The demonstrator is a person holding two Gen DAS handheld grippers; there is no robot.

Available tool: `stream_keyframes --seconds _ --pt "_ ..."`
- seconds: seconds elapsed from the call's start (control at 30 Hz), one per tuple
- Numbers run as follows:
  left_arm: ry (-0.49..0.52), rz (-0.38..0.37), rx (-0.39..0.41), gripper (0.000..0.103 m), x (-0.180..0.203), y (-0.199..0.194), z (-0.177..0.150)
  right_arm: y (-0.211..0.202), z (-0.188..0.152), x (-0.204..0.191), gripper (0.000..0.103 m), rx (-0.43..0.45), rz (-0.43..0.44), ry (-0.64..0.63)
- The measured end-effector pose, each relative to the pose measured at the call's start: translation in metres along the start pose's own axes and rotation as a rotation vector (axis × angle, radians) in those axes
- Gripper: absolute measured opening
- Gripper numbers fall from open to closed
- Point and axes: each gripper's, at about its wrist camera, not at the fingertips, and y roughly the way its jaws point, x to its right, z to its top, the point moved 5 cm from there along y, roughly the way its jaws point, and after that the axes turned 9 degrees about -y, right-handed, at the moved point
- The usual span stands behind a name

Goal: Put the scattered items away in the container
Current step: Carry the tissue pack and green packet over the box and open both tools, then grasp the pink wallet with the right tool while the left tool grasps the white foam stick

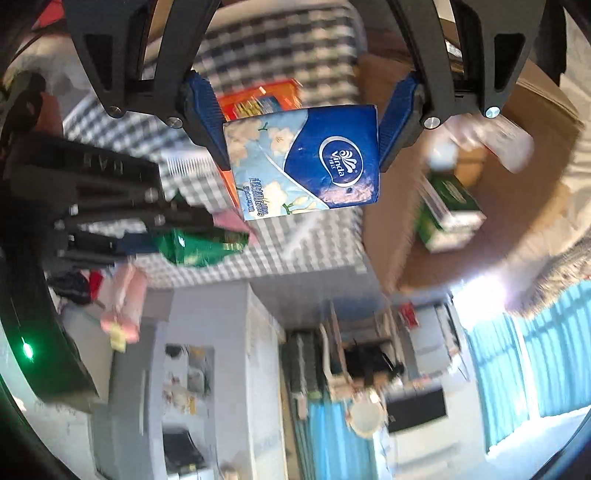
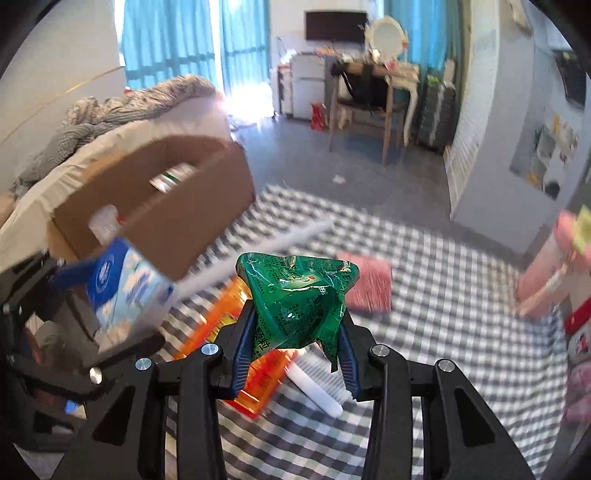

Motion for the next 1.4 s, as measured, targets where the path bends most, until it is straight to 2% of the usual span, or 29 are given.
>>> stream_keyframes --seconds 0.1,0.3,0.43,0.67,0.7,0.73,0.77,0.8,0.87,0.97,1.07,1.13,1.3,1.4 --pt "-0.05 0.053 0.042 0.077 -0.027 -0.011 0.018 -0.011 0.023 -0.018 0.04 0.042 0.019 -0.047" --pt "-0.165 0.222 0.078 0.077 -0.094 -0.022 0.031 -0.008 0.067 -0.077 0.039 0.107 0.094 -0.147" --pt "-0.238 0.305 0.052 0.077 -0.141 -0.019 0.022 0.009 0.088 -0.12 0.039 0.118 0.15 -0.202" --pt "-0.303 0.388 0.01 0.078 -0.195 -0.005 0.005 0.054 0.107 -0.171 0.04 0.067 0.186 -0.279" --pt "-0.301 0.404 0.004 0.079 -0.2 -0.002 0.003 0.059 0.106 -0.175 0.041 0.062 0.183 -0.29" --pt "-0.292 0.425 -0.004 0.085 -0.202 0.001 0.001 0.063 0.106 -0.177 0.043 0.056 0.171 -0.301" --pt "-0.28 0.444 -0.011 0.092 -0.203 0.003 -0.001 0.066 0.105 -0.178 0.048 0.052 0.153 -0.308" --pt "-0.27 0.454 -0.013 0.094 -0.204 0.004 -0.003 0.066 0.105 -0.177 0.058 0.056 0.141 -0.307" --pt "-0.274 0.437 -0.007 0.097 -0.205 0.005 -0.004 0.061 0.106 -0.17 0.075 0.081 0.14 -0.286" --pt "-0.29 0.393 0.012 0.098 -0.202 0.0 -0.002 0.047 0.106 -0.155 0.076 0.12 0.122 -0.248" --pt "-0.264 0.362 0.043 0.098 -0.188 -0.007 0.003 0.034 0.101 -0.128 0.076 0.141 0.058 -0.211" --pt "-0.248 0.306 0.077 0.098 -0.171 -0.015 0.008 0.028 0.093 -0.098 0.076 0.138 0.001 -0.175" --pt "-0.162 0.138 0.137 0.099 -0.113 -0.023 0.021 0.028 0.069 -0.016 0.076 0.068 -0.124 -0.041" --pt "-0.119 0.058 0.115 0.103 -0.075 -0.012 0.024 0.031 0.045 0.025 0.076 0.011 -0.177 0.023"
